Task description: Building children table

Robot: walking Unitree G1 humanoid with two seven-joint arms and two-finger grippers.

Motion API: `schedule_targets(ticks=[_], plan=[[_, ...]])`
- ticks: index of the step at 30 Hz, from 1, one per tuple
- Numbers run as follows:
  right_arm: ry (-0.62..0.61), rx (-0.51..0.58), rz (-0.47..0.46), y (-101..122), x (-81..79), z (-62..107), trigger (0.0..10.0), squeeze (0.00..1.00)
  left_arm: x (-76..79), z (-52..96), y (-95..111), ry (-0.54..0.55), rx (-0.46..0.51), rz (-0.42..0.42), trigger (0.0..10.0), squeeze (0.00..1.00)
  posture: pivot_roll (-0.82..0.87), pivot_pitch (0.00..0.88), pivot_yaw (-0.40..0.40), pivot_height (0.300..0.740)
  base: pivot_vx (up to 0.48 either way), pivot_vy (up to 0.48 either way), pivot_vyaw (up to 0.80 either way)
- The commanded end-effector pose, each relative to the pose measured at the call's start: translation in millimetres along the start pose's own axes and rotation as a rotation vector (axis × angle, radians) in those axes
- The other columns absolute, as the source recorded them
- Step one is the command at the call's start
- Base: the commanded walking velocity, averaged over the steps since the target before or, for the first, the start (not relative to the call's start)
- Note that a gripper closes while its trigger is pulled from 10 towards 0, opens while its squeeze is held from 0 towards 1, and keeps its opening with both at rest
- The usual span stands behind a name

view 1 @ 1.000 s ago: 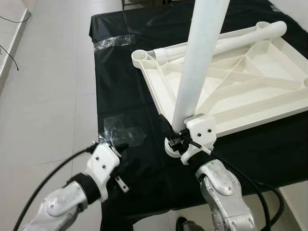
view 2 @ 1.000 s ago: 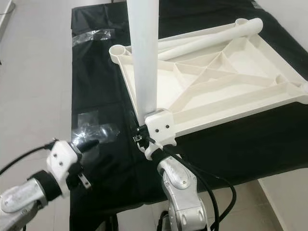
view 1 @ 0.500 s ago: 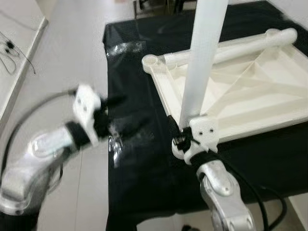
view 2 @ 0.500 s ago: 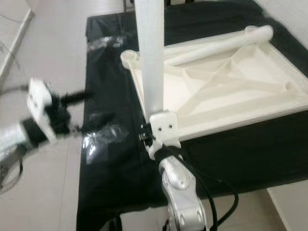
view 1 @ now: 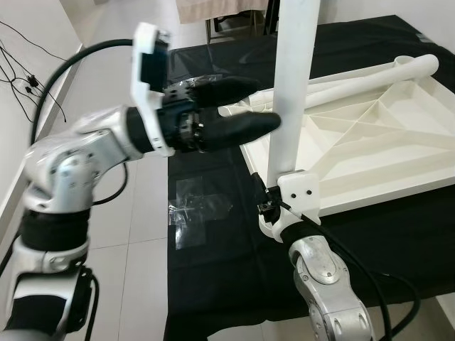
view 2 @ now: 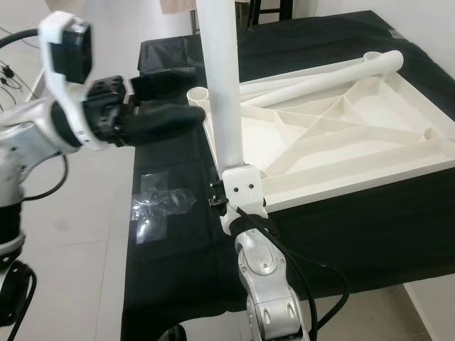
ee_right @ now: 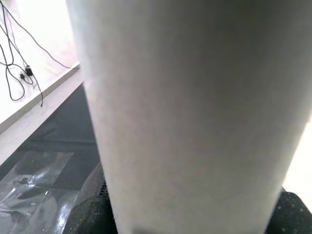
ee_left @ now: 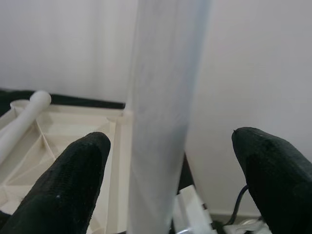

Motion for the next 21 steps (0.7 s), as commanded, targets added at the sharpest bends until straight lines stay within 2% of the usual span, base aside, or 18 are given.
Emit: schedule_targets(ticks=[1,2,3,4,5,6,7,8,10,14,21], plan=[[0.023,-0.152,-0.103,-29,-20.8,1.5,10.0,0.00,-5.8,-5.5,-5,0.005,-0.030,-0.026,10.0,0.42,0.06,0.191,0.082,0.740,0.000,0.000,0.00],[0.023,-0.152,-0.103,-29,-20.8,1.5,10.0,0.00,-5.8,-5.5,-5,0.005,-0.030,-0.026,10.0,0.42,0.06,0.191,0.082,0.740,0.000,0.000,0.00],[0.024,-0.148,-0.100,-28,-21.5,0.8,10.0,0.00,-11.7,-11.8,-6,0.010,-0.036,-0.020,10.0,0.00,0.05,0.192,0.084,0.740,0.000,0.000,0.00],[0.024,-0.148,-0.100,-28,-21.5,0.8,10.0,0.00,-11.7,-11.8,-6,0.010,-0.036,-0.020,10.0,0.00,0.05,0.192,0.084,0.740,0.000,0.000,0.00],[0.024,-0.141,-0.099,-26,-21.8,0.0,10.0,0.00,-19.0,-20.9,-7,0.027,-0.032,-0.015,3.5,0.00,0.05,0.193,0.085,0.740,0.000,0.000,0.00],[0.024,-0.137,-0.098,-25,-22.0,-0.7,10.0,0.00,-24.0,-27.6,-8,0.040,-0.028,-0.008,0.7,0.00,0.05,0.193,0.084,0.740,0.000,0.000,0.00],[0.024,-0.137,-0.098,-25,-22.0,-0.7,10.0,0.00,-24.0,-27.6,-8,0.040,-0.028,-0.008,0.7,0.00,0.05,0.193,0.084,0.740,0.000,0.000,0.00],[0.024,-0.135,-0.096,-25,-22.0,-1.4,10.0,0.00,-27.0,-33.0,-8,0.047,-0.022,-0.002,0.0,0.00,0.05,0.194,0.084,0.740,0.000,0.000,0.00],[0.024,-0.135,-0.096,-25,-22.0,-1.4,10.0,0.00,-27.0,-33.0,-8,0.047,-0.022,-0.002,0.0,0.00,0.05,0.194,0.084,0.740,0.000,0.000,0.00],[0.021,-0.132,-0.094,-24,-21.5,-3.2,10.0,0.00,-19.3,-45.2,-6,-0.018,0.010,0.038,0.0,0.00,0.04,0.195,0.082,0.740,0.000,0.000,0.00],[0.016,-0.129,-0.091,-24,-19.9,-4.8,10.0,0.00,-13.6,-50.8,-8,-0.058,0.033,0.055,0.0,0.00,0.04,0.195,0.072,0.740,0.000,0.000,0.00]])
Point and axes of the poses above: a point about 5 cm out from each wrist's last joint towards the gripper, its own z axis pointing back from the gripper into the wrist, its own y axis along the axis of the wrist's last joint, x = y × z, the point moved 6 cm from there along -z, pointing out of the wrist towards the gripper, and after that the axes turned 11 degrees about z, right-handed, at the moved point
